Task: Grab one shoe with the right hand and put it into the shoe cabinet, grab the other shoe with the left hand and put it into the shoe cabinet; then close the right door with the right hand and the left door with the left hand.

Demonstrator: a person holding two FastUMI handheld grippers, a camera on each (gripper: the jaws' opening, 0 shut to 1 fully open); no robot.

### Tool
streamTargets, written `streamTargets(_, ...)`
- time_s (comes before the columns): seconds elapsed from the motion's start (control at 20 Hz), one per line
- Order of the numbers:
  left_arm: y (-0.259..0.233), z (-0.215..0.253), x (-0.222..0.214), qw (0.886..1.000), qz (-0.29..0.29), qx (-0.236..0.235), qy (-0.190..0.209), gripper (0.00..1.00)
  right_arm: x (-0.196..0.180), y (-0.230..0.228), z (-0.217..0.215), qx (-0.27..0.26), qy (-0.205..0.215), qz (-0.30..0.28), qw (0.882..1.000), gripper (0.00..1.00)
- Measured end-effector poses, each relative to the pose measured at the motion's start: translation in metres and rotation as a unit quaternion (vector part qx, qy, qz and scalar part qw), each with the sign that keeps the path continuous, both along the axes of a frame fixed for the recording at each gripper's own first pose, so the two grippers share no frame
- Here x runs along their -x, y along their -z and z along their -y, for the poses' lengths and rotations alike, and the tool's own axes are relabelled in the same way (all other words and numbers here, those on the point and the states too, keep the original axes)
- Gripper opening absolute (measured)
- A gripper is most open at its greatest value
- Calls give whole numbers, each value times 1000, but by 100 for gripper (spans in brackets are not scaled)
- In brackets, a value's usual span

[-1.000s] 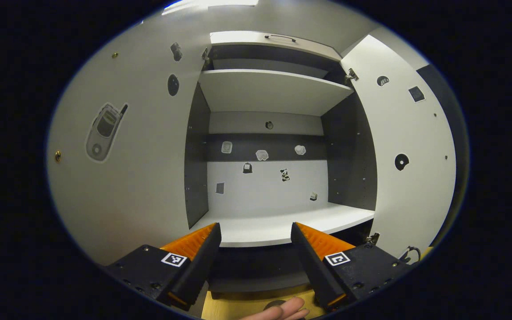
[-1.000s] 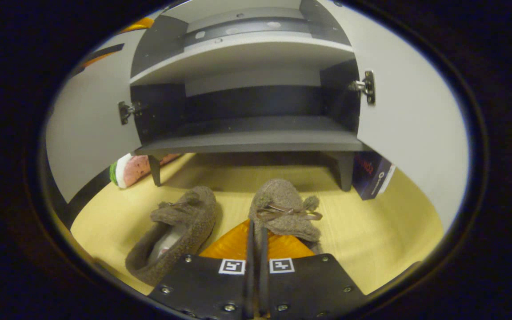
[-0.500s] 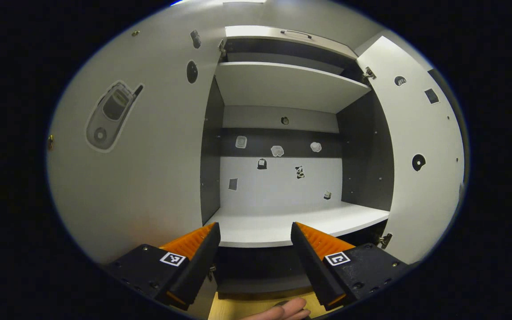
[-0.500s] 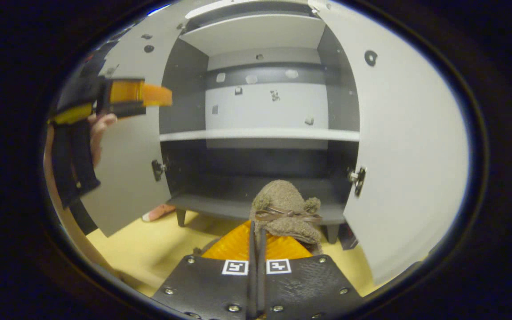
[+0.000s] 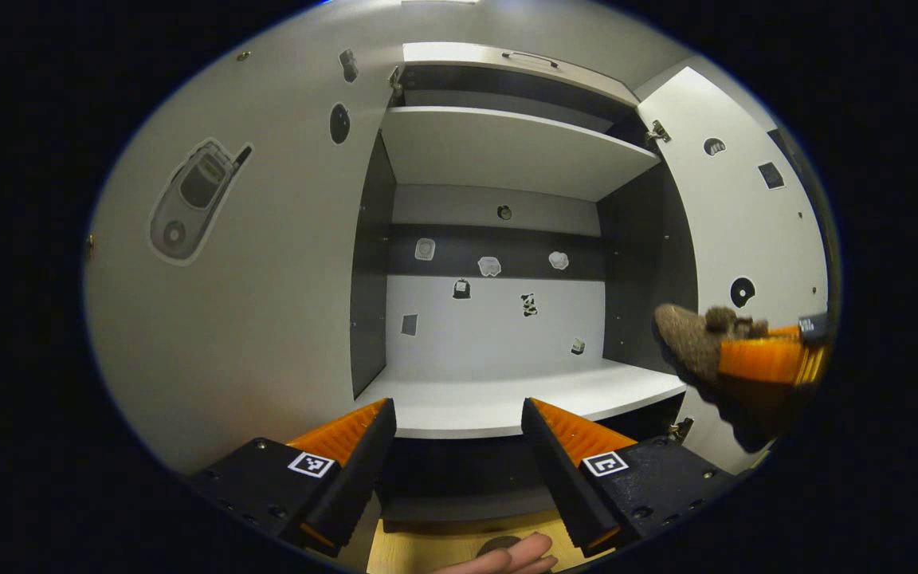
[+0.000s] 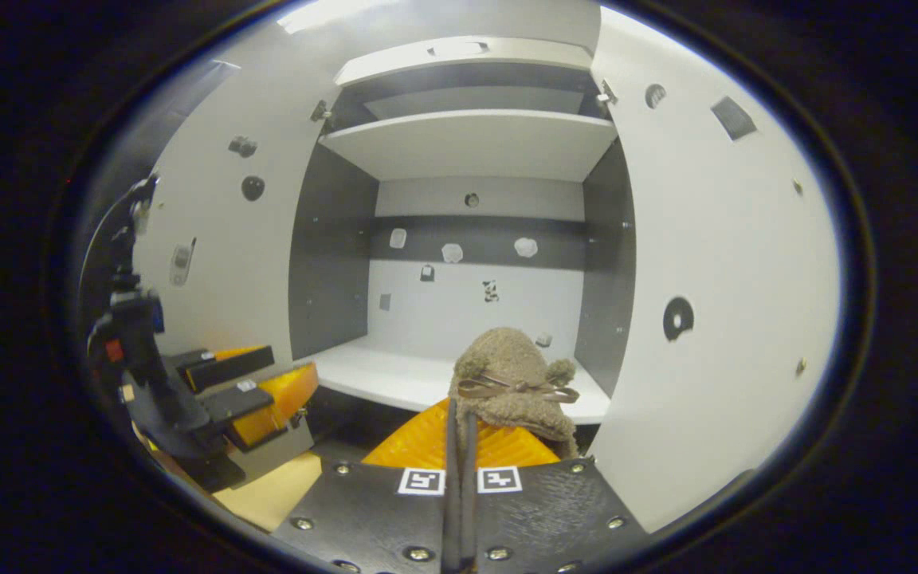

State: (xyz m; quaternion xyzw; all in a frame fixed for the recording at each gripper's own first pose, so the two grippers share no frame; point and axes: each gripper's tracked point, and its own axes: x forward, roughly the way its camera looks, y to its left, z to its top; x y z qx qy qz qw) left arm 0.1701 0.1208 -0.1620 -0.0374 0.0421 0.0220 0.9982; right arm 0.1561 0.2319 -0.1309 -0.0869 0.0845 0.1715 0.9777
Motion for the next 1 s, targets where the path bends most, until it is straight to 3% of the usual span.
streamTargets(0.2, 2, -1, 1, 1000, -5, 5, 0, 98, -53, -33, -13, 33, 12, 14, 999, 1)
streamTargets(0.35, -2, -2, 2, 1000, 1, -3, -2, 98, -99, -29, -25, 19, 21, -14, 999, 1)
streamTargets(0.7, -6, 0, 6, 1000, 7, -6, 5, 98, -202, 30, -26, 42, 76, -85, 993, 1)
streamTargets(1.0, -3, -2, 5, 1000, 2, -6, 3, 97, -252, 74, -11, 89, 113, -113, 983, 1)
